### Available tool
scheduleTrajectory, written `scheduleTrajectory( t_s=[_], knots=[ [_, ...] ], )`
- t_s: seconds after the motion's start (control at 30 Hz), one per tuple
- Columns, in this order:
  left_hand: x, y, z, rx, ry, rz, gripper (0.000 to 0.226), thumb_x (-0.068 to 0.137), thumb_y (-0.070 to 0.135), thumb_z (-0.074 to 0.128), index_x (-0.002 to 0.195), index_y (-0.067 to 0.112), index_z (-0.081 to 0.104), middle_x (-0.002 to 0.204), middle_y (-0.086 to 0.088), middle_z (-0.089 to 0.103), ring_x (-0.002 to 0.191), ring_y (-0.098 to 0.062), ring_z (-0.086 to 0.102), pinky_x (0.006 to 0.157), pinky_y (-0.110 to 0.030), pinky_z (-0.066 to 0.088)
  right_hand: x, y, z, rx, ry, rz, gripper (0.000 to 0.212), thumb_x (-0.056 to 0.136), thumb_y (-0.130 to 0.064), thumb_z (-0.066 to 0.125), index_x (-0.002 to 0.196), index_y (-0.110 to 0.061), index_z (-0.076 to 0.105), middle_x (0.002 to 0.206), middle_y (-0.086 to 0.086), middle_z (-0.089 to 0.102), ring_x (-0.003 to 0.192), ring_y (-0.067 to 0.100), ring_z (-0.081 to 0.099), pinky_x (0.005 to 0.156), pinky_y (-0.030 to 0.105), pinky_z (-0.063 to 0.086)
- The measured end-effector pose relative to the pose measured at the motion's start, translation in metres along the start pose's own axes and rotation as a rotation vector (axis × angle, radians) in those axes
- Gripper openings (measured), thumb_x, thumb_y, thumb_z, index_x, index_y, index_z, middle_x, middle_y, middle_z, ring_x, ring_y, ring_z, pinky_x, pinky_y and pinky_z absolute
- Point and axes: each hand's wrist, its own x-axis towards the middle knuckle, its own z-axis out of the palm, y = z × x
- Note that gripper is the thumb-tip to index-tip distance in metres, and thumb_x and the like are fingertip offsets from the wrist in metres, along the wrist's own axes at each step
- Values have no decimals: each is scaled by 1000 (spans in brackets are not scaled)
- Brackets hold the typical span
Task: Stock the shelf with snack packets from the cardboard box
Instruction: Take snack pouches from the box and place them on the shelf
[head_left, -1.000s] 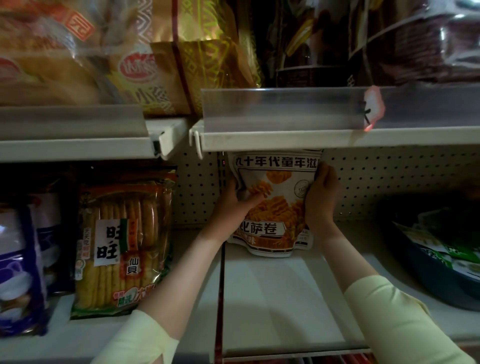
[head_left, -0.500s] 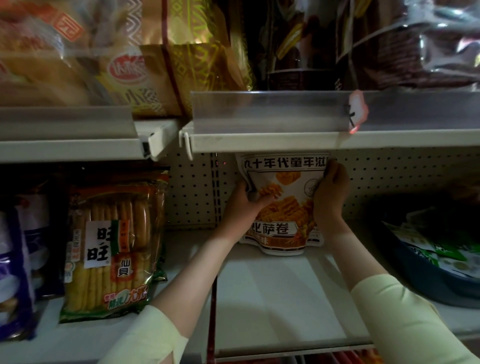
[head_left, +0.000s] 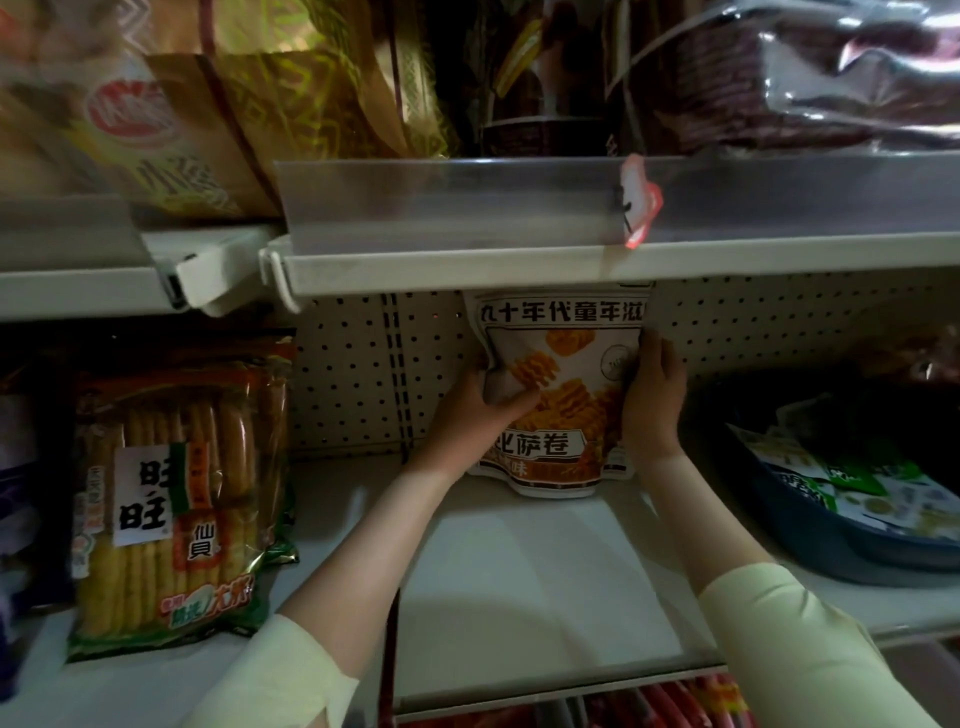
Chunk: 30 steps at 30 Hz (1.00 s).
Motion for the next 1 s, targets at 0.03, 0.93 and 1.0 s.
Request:
scheduleTrajectory(
  t_s=[0.03,0.93,1.0],
  knots=[
    [-2,-3,-3,20,-7,-15,72,73,49,74,134,24,45,125,10,59,112,-10,56,98,-30,43,0,-1,0,-17,-1,-6,27,101,-29,39,86,-21,60,88,0,67,83,11,66,71,25,55],
    [-6,25,51,198,76,-3,61,82,41,69,131,13,45,126,-6,60,114,-26,58,88,-31,47,-29,-15,-9,-459,67,-398,72,76,-43,46,134,-1,41,134,21,46,127,31,38,108,49,27],
    [-13,26,33,287,83,-14,58,86,38,65,133,12,43,129,-8,57,115,-27,57,90,-30,45,-47,-18,-1,-474,-68,-514,55,77,-33,47,118,3,51,116,23,53,112,27,42,96,49,37]
  ],
)
